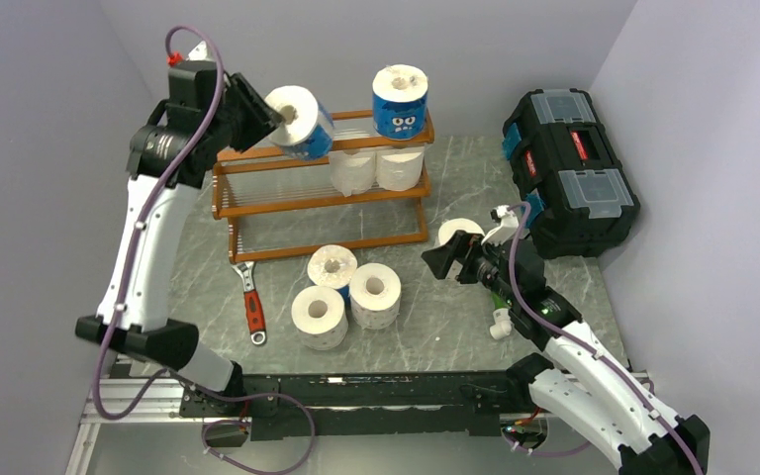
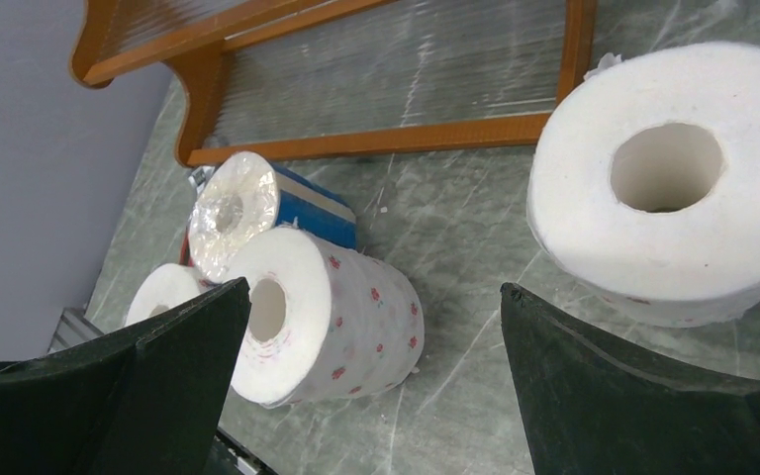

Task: Place and organize the paper towels onto the shelf
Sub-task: Place the paper towel on the shelf.

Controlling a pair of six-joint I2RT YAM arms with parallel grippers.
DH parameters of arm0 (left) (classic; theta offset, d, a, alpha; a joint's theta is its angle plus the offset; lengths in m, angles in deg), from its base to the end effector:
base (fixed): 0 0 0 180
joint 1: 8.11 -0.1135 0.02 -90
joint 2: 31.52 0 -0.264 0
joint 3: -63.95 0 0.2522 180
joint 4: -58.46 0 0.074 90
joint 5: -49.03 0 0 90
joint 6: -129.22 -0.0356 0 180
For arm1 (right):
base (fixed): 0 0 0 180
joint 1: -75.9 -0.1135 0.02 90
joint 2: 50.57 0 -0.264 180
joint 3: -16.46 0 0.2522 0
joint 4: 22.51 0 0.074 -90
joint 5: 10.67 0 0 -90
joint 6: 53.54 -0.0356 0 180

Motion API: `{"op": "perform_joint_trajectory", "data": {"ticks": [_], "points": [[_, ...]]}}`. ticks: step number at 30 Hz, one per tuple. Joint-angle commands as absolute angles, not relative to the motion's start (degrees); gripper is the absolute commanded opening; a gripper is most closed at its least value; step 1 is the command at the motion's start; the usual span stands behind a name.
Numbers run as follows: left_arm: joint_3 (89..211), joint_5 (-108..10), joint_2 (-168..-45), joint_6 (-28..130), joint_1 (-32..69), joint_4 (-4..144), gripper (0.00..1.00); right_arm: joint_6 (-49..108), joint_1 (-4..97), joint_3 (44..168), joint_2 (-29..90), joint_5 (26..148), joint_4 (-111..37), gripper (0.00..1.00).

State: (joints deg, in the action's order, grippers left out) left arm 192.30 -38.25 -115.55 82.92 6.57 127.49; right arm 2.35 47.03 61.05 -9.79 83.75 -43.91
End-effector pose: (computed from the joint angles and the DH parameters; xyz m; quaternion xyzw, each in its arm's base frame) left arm 0.2640 -0.0674 0.5065 -0.2233 0.8117 -0.2456 0.4805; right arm 0.1529 0.0874 0.2696 0.0141 0.8065 0.3348 0.4871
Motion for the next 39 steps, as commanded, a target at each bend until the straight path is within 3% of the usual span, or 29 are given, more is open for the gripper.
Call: {"op": "perform_joint_trajectory", "data": {"ticks": [1, 6, 30, 39], "points": [[203.93, -37.06, -121.27, 87.15, 8.25, 127.62, 0.0, 2.08, 46.82, 64.6, -10.48, 81.82, -45.13, 1.0], [210.53, -37.51, -127.13, 88.4, 9.41, 127.21, 0.0, 2.6, 46.85, 65.0, -10.57, 81.34, -46.01, 0.99], [214.14, -37.69, -134.95, 88.25, 12.27, 121.4, 0.0, 3.5, 46.85, 63.4, -12.25, 79.44, -48.13, 0.99], [213.6, -37.62, -135.14, 86.95, 12.94, 120.92, 0.15, 3.74, 46.83, 63.07, -12.39, 79.45, -48.22, 0.99]]}}
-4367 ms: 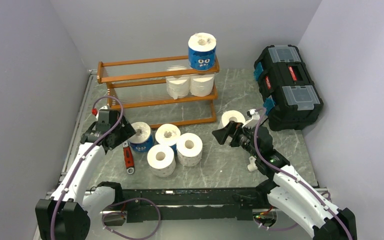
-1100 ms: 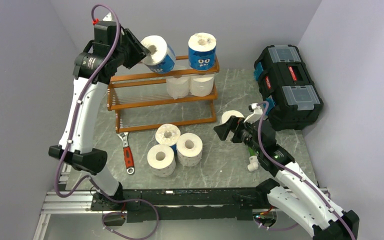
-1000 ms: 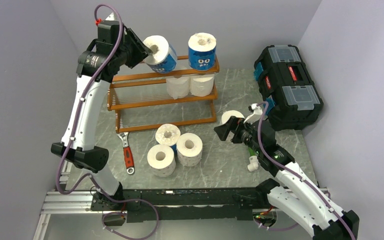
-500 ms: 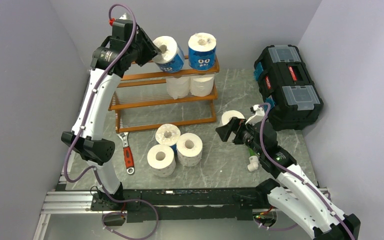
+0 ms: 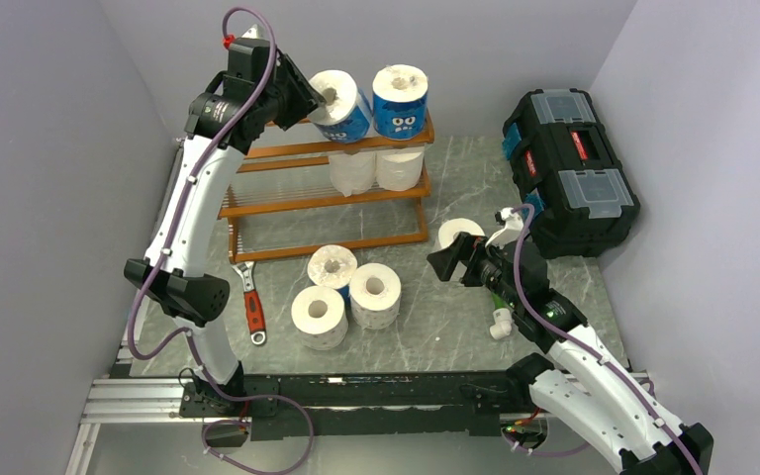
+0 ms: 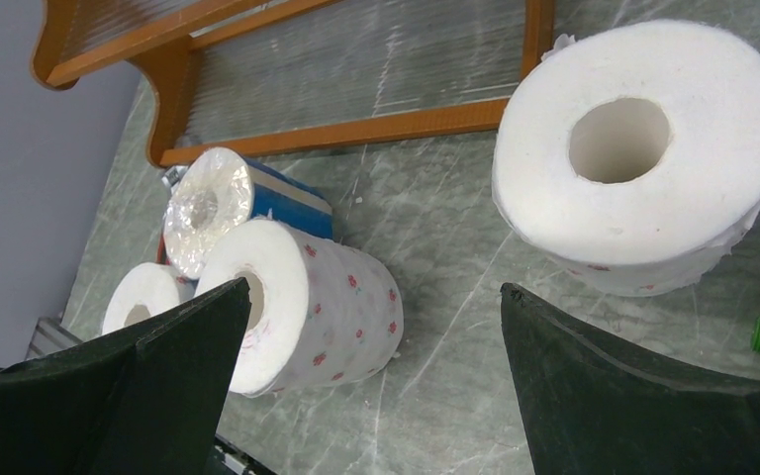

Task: Place and organize the paper towels onto the shelf
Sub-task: Place the paper towel on the shelf.

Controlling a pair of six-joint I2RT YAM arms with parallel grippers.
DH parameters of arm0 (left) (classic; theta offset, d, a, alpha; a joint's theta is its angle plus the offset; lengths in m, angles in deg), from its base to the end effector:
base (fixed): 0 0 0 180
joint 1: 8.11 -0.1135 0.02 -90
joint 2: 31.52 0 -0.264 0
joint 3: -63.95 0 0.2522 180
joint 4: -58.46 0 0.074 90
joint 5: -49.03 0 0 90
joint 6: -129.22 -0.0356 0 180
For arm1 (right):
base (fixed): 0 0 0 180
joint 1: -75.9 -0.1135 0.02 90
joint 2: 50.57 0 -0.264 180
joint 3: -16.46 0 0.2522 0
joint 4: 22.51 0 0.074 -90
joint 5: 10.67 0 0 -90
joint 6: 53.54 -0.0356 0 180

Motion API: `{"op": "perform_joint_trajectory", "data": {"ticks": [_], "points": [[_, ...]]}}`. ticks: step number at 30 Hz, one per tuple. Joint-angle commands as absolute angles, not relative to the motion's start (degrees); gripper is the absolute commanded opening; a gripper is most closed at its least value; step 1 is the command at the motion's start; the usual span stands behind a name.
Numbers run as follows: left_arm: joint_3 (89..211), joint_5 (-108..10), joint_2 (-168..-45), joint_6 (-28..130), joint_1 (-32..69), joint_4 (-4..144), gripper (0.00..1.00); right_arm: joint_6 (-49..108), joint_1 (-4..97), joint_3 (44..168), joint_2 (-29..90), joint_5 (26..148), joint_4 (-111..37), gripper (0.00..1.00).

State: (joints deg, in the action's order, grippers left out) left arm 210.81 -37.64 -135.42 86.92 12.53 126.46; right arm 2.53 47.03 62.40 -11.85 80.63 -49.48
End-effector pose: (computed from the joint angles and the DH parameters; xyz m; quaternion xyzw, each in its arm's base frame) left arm 0.3444 -0.1275 0.4953 -0.2124 0.8162 -0.2812 0.4579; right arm 0.1462 0.0815 0.2733 0.0296 0.8173 0.3077 0.4862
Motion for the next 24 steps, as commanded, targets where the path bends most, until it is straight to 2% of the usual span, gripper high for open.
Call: {"op": "perform_joint_trajectory", "data": {"ticks": [1, 15, 20, 24], "points": [[213.59, -37.55, -135.13, 86.88, 13.02, 120.92, 0.16, 3.81, 46.8, 63.05, -12.5, 79.44, -48.29, 0.99], [212.33, -37.5, -134.79, 86.57, 13.66, 118.94, 0.48, 4.23, 46.77, 62.83, -12.94, 78.04, -48.99, 0.99], [212.28, -37.47, -134.88, 86.26, 13.85, 118.72, 0.52, 4.38, 46.83, 62.88, -13.21, 77.6, -49.27, 0.99], [212.8, -36.51, -134.64, 85.67, 13.95, 119.42, 0.51, 4.51, 46.8, 62.84, -13.21, 77.55, -49.32, 0.99]]}}
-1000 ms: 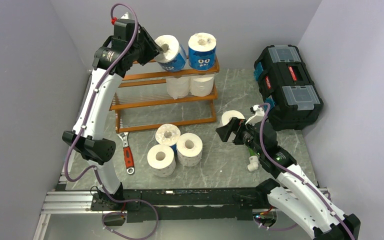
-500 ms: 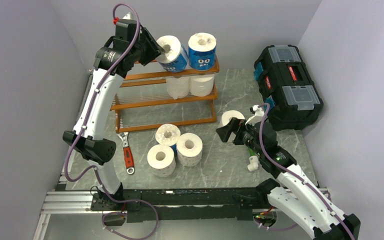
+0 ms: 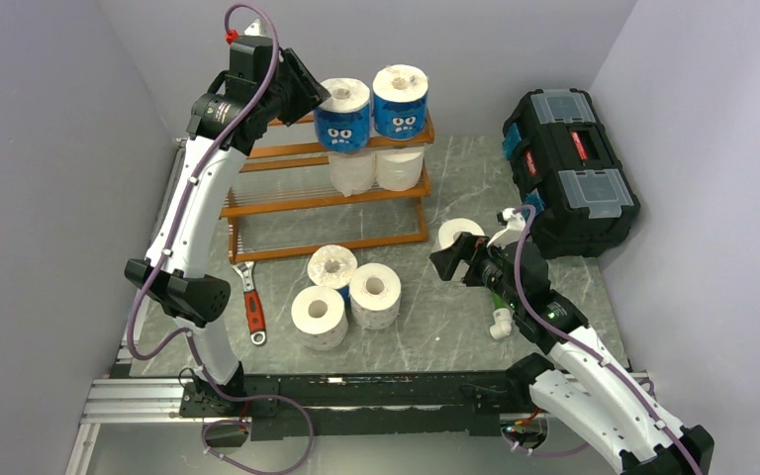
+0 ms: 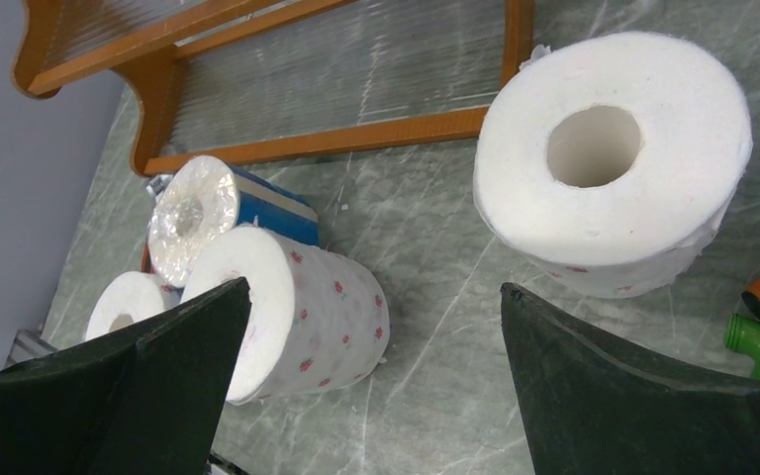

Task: Place and organize the paper towels onto the shelf
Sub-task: Place the paper towel on the shelf.

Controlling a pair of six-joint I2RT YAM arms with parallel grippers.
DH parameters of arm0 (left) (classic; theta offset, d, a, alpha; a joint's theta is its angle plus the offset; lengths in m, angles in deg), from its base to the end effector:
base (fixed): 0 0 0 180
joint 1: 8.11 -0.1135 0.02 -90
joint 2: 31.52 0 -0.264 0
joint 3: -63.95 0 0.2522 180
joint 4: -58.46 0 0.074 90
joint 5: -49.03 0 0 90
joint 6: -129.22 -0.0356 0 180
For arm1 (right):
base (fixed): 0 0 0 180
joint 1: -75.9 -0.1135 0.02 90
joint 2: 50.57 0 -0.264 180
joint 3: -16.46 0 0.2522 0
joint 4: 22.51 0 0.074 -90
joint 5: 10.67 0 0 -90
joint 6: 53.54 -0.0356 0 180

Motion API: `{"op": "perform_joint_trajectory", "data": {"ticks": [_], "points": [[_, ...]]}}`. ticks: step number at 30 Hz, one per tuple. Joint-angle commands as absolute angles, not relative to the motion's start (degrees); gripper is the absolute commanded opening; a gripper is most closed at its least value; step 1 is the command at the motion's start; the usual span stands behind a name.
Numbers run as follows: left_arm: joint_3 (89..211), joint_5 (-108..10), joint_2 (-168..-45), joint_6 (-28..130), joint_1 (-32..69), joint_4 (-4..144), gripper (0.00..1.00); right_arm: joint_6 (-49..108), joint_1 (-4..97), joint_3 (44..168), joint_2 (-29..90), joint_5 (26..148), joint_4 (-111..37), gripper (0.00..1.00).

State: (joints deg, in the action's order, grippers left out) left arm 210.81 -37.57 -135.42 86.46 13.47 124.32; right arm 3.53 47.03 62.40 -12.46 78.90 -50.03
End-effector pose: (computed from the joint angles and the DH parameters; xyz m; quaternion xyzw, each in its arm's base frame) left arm 0.3438 -0.1337 0.4990 -0.2010 0.8086 -0.2918 0.4697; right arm 0.1449 0.0796 0.2739 0.0311 0.8170 0.2931 0.4956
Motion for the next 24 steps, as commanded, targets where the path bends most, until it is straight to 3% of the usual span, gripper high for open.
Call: {"op": "perform_joint_trajectory", "data": {"ticks": [1, 16, 24], "points": [[212.87, -36.16, -134.58, 85.45, 13.95, 119.62, 0.51, 4.56, 46.81, 62.87, -13.17, 77.55, -49.28, 1.0], [211.62, -37.05, -134.46, 85.47, 13.95, 117.64, 0.53, 4.51, 46.83, 62.32, -13.29, 77.36, -49.29, 0.99], [210.41, -32.76, -129.31, 82.5, 13.52, 116.66, 0.73, 5.0, 46.86, 62.62, -13.51, 77.24, -49.48, 0.99]]}}
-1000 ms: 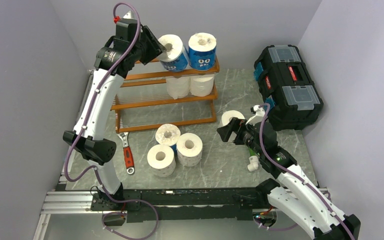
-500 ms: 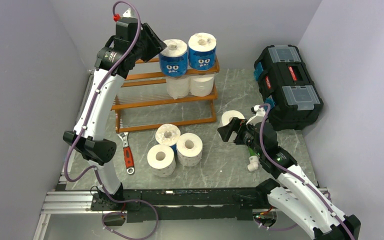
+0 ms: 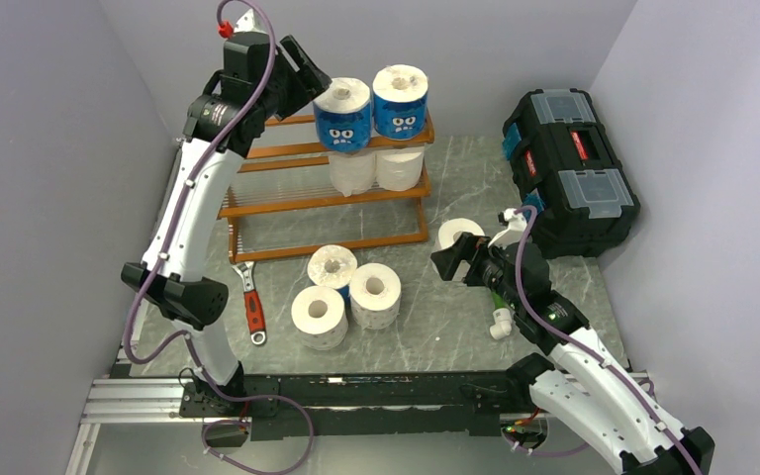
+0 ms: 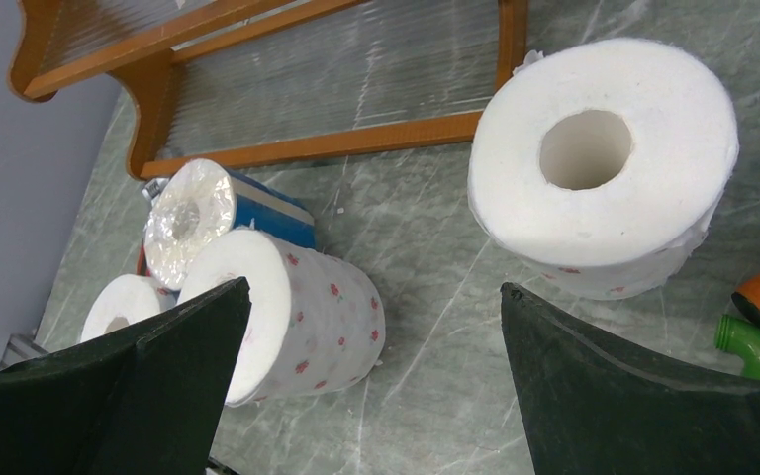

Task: Place and organize the paper towels onto the shelf
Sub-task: Place the paper towel on the shelf.

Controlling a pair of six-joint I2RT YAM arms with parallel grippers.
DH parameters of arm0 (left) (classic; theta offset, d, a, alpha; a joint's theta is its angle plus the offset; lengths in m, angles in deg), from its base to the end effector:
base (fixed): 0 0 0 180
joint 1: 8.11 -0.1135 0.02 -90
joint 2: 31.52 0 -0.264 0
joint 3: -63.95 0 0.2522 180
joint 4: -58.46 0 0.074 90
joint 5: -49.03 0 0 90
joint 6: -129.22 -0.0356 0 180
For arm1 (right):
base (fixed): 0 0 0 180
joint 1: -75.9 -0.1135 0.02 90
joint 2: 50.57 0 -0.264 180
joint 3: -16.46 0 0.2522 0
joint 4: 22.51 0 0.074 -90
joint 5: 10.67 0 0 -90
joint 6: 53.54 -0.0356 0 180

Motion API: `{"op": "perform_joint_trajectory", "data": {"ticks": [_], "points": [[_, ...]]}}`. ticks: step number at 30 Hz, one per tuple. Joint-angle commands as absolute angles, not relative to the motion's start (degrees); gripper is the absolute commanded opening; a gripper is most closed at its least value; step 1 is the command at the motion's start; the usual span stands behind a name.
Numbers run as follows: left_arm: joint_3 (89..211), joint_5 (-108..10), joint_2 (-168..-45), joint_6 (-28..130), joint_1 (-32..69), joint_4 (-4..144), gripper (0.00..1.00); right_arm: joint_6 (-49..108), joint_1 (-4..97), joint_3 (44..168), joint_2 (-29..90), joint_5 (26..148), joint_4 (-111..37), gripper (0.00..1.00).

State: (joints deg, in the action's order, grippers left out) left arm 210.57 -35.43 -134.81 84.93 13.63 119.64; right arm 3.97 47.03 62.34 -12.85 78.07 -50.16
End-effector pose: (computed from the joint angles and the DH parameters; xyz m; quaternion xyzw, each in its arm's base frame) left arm 0.3434 -0.1332 0.5099 -0.1955 0.7838 -0.2941 0.5109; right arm 0.1441 0.0786 0.2742 0.0321 0.8159 0.2868 0.5010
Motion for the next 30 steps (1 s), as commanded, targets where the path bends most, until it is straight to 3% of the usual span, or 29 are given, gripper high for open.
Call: {"op": "perform_joint_trajectory", "data": {"ticks": [1, 5, 8, 12, 15, 21, 30], "points": [[210.16, -32.45, -128.77, 82.09, 13.49, 116.57, 0.74, 5.0, 46.86, 62.67, -13.29, 77.36, -49.41, 0.99], [200.87, -31.68, -122.6, 78.06, 13.51, 112.19, 0.74, 4.91, 46.85, 62.83, -13.0, 77.7, -49.18, 0.99], [183.16, -33.62, -112.34, 70.1, 13.46, 98.09, 0.71, 5.14, 46.74, 62.69, -13.41, 77.54, -49.4, 0.99], [165.69, -42.24, -102.55, 56.38, 13.36, 81.2, 0.76, 5.73, 46.9, 62.61, -13.82, 77.02, -49.79, 0.99], [163.67, -48.33, -102.14, 47.68, 13.42, 82.39, 0.98, 5.96, 46.79, 62.35, -13.41, 77.15, -49.44, 0.99], [156.99, -53.99, -101.13, 41.04, 13.32, 76.7, 0.99, 5.8, 46.8, 62.64, -12.16, 77.78, -48.82, 1.0], [156.36, -54.65, -106.36, 39.92, 13.33, 73.57, 0.99, 6.4, 46.78, 61.8, -13.25, 77.37, -49.31, 0.99]]}}
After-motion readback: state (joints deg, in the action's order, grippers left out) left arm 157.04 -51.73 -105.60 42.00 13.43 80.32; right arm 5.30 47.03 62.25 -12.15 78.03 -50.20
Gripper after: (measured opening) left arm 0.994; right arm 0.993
